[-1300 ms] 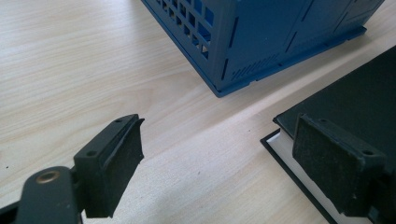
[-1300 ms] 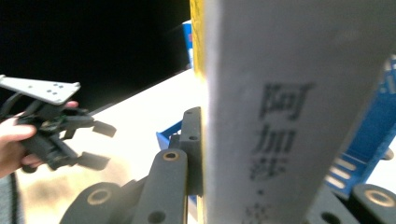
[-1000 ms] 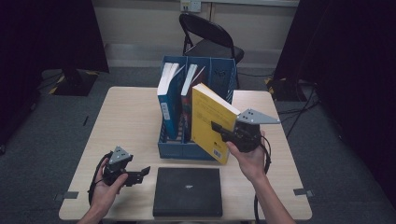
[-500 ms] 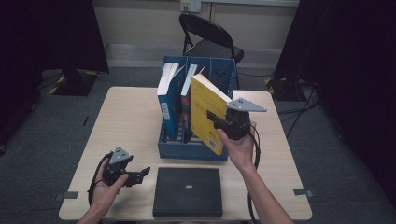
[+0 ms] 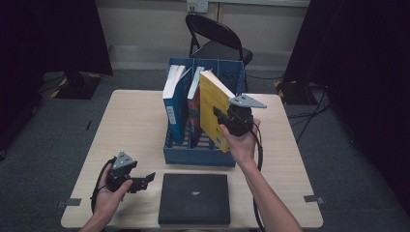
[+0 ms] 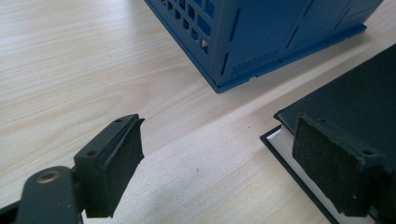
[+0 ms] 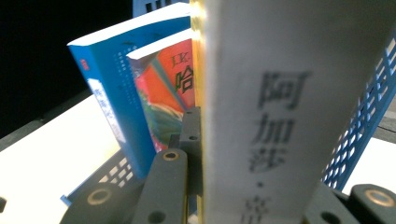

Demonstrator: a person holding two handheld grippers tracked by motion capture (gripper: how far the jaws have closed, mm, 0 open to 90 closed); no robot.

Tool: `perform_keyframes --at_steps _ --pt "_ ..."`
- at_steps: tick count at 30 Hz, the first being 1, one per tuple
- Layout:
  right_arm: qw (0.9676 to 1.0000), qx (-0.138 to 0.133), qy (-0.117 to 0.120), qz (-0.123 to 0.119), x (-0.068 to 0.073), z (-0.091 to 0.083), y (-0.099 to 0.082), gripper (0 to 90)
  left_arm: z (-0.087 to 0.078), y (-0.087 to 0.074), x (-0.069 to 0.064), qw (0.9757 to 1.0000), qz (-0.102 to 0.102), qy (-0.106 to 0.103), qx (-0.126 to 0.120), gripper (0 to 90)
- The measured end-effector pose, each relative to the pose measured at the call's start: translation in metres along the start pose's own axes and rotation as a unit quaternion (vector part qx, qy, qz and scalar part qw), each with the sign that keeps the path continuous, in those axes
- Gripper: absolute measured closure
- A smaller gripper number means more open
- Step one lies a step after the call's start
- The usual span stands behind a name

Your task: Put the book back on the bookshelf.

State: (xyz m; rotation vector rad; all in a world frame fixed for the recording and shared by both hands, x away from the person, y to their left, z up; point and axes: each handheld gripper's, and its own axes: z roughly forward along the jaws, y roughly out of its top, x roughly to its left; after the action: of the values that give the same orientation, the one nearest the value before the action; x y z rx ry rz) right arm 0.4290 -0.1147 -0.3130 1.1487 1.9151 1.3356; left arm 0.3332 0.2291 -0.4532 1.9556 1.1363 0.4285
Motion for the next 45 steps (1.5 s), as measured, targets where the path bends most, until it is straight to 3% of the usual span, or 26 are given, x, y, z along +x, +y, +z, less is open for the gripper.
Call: perform_keyframes --at_steps 8,18,24,38,45 --pt "0.9996 -0.001 -0.022 0.016 0.002 0.016 0.009 76.1 0.0 0.0 0.001 1.0 -0.001 -0.003 -0.001 15.8" --pt "0.9988 0.0 -0.047 0.016 0.007 0.04 0.021 76.1 0.001 0.0 0.001 1.0 0.002 0.005 0.002 15.8" --pt "0.9977 0.004 -0.062 0.026 0.003 0.052 0.023 76.1 0.001 0.0 0.001 1.0 -0.001 0.005 0.004 15.8" --pt "0.996 0.012 -0.08 0.038 0.005 0.077 0.021 76.0 0.003 -0.001 0.001 1.0 0.001 0.0 0.008 15.9" --pt "0.9954 0.025 -0.088 0.028 0.008 0.093 0.017 75.8 0.003 -0.001 0.002 1.0 -0.002 0.0 0.005 15.9"
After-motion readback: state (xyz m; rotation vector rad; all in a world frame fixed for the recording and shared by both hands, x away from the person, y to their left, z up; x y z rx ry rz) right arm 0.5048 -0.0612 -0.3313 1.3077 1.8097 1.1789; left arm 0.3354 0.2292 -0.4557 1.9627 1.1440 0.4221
